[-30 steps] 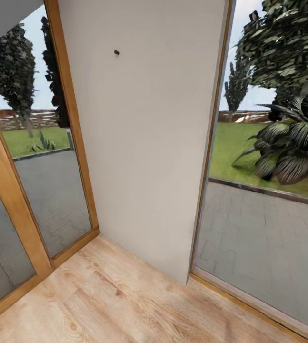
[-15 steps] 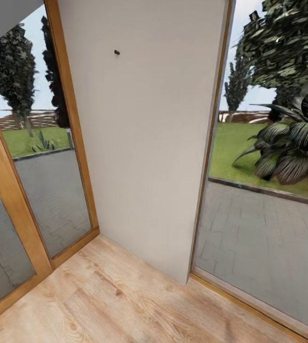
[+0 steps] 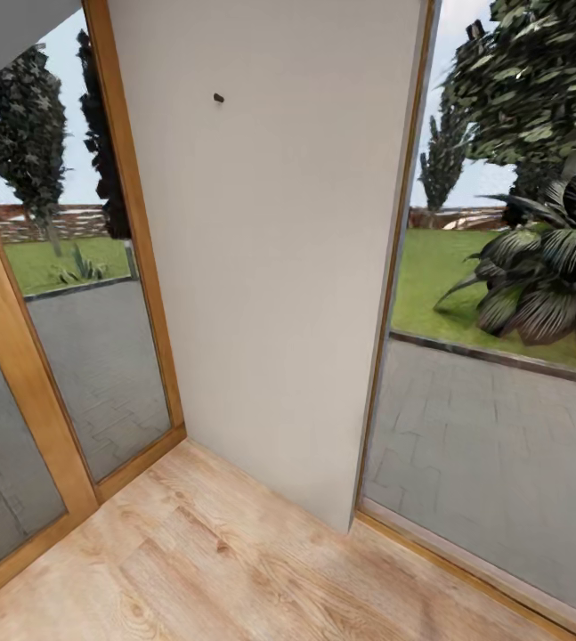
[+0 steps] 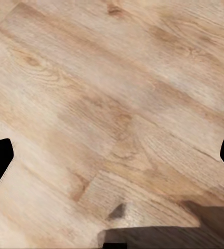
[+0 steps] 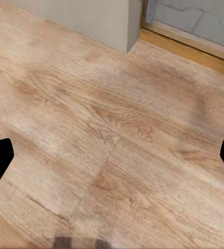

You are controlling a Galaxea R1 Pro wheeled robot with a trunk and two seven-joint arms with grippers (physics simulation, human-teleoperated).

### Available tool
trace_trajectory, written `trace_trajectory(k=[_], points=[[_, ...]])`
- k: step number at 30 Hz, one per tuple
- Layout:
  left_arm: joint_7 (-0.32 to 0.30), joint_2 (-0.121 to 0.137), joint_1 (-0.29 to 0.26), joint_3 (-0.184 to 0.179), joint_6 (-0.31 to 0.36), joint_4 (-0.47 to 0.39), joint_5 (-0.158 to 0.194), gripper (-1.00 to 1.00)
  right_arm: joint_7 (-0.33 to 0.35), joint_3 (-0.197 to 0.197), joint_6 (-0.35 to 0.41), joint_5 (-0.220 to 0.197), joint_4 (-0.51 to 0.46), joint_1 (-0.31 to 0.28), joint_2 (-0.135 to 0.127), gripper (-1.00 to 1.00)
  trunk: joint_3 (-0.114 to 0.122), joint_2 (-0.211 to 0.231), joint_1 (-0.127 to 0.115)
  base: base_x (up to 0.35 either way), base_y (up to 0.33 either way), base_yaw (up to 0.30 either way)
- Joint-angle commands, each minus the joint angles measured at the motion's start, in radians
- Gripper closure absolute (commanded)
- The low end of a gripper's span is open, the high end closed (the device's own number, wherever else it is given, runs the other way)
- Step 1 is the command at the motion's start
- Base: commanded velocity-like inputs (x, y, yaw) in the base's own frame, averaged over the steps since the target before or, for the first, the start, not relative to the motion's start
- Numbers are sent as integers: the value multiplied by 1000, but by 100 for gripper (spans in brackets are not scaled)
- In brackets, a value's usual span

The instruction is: In the kitchen, take the Vidalia onion out of the sink, dice it on the chopping board with the paring knife, put the diced onion into the bowl on the countertop, then place both the paring knife and the chopping board into the sink.

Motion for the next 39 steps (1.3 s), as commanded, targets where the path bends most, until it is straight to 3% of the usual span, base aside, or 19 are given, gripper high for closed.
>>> trace_trajectory(k=[1,14,21,39], points=[[0,1,0,1,-3,4,1,-100,-1,0,-3,-1,0,0,0,-100,-1,0,0,0,0,0],[1,0,0,1,-6,27,1,-100,0,-1,-2,-2,3,0,0,-100,-1,0,0,-243,0,-65],[1,-1,0,1,-72,56,1,-100,0,-2,-2,-2,3,0,-1,-100,-1,0,0,-343,0,-245],[2,-2,0,1,-76,63,1,-100,0,-2,-2,-2,3,0,-3,-100,-1,0,0,-345,0,-274]])
